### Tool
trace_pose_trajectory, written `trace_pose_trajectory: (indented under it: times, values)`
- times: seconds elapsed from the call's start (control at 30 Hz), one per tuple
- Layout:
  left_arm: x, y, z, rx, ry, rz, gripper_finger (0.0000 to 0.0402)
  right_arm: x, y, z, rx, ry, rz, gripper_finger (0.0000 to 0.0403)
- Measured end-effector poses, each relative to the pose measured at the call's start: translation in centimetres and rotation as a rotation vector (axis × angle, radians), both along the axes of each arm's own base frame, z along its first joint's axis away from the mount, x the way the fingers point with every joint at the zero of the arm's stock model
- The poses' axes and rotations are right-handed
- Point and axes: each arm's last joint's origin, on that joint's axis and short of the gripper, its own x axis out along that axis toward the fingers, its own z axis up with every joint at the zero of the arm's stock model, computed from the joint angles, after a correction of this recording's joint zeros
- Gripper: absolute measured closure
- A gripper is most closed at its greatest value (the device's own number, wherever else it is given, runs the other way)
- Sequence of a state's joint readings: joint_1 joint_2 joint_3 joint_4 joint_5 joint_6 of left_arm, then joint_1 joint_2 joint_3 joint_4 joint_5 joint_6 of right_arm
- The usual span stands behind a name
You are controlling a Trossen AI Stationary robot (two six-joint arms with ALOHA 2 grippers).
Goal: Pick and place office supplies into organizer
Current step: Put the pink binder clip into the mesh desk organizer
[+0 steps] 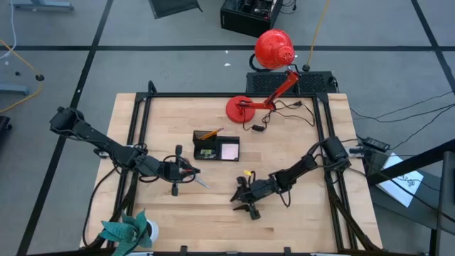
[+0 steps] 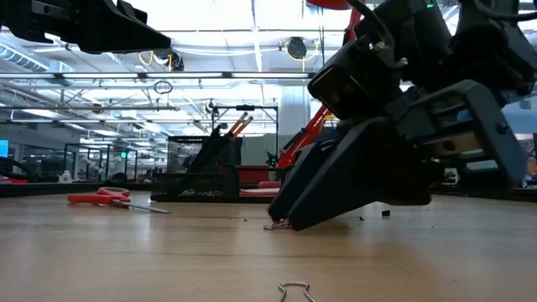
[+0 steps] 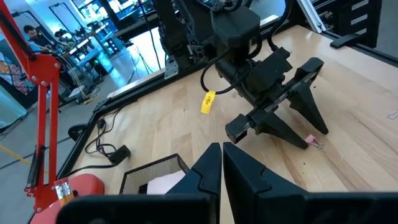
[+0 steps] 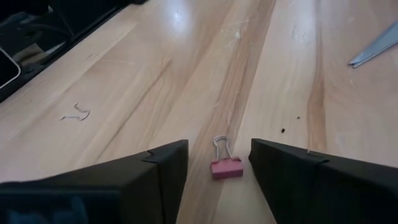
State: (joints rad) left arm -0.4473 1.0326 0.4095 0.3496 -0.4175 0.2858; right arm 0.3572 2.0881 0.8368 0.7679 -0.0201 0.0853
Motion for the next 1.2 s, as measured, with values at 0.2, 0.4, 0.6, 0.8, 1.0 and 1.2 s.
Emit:
trace_pose_trajectory:
  times: [0.2,0.4,0.6,0.8,1.0,1.2]
  values:
    - [0.0,0.0,0.0,-0.001,0.0,-0.001,0.0378,0.2,-0.3,-0.7,0.033,0.002,0.008,0.0253]
    - [0.0,0.0,0.0,0.0,0.002,-0.002,0.0378,0.1,-0.5,-0.8,0.04,0.032,0.024,0.0275]
    - [0.0,0.0,-0.1,0.001,0.008,-0.005,0.0378,-0.4,-0.6,-0.6,0.02,0.112,0.04,0.0278]
    - [0.0,0.0,-0.1,-0.001,0.008,-0.004,0.0378,-0.7,-0.5,-0.8,-0.044,0.131,0.078,0.0273]
    - [0.0,0.0,-0.1,-0.005,0.009,-0.004,0.0378,-0.9,-0.6,-1.0,-0.084,0.156,0.103,0.0271]
    - [0.0,0.0,-0.1,-0.009,0.01,-0.003,0.0378,-1.1,-0.6,-0.9,-0.089,0.171,0.104,0.0252]
